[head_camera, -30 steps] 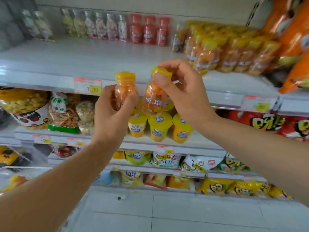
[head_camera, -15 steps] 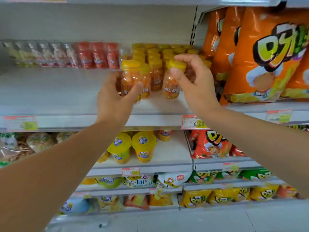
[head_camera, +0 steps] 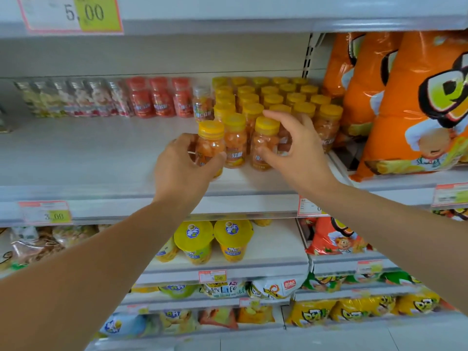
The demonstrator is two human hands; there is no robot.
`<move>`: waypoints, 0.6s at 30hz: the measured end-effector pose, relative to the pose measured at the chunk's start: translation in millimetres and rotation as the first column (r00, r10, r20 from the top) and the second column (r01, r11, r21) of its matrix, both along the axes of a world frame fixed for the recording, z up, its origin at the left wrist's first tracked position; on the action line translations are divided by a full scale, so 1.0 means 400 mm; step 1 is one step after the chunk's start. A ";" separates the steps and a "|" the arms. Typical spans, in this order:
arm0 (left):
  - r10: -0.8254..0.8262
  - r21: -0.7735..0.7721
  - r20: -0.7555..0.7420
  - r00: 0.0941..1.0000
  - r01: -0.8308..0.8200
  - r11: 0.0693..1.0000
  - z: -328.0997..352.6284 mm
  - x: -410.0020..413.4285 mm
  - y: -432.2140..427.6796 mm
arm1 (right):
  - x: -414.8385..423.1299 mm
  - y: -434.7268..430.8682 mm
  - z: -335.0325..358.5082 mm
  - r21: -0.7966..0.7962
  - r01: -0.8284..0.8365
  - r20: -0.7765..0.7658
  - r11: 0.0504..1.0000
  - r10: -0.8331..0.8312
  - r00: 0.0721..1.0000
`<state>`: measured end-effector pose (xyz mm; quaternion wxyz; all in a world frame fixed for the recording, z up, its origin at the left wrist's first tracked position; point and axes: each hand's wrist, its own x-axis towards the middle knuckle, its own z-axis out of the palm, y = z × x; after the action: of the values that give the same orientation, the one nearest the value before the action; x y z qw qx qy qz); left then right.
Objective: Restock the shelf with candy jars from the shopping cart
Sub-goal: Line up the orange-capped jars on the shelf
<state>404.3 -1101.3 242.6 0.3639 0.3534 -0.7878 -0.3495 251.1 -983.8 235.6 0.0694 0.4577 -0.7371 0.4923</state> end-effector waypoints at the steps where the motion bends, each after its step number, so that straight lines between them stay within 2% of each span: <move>1: -0.008 0.000 0.003 1.000 0.008 1.000 -0.001 0.001 -0.001 | 0.002 -0.005 0.001 0.004 0.006 0.002 1.000 -0.006 1.000; 12: -0.022 -0.052 0.002 1.000 0.022 0.998 -0.005 0.029 0.002 | 0.013 -0.044 -0.007 -0.040 0.017 -0.017 0.999 -0.018 1.000; 15: -0.046 -0.057 -0.057 0.997 0.043 0.997 -0.003 0.035 0.020 | 0.034 -0.019 -0.007 -0.108 0.042 -0.053 0.993 -0.047 0.997; 18: -0.065 -0.062 -0.117 0.991 0.058 0.996 0.005 0.035 0.037 | 0.059 0.003 0.004 -0.138 -0.029 -0.078 0.990 0.018 0.997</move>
<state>418.3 -1086.3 244.8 0.4094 0.2967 -0.7852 -0.3577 274.9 -982.7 237.0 0.1235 0.4788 -0.6924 0.5255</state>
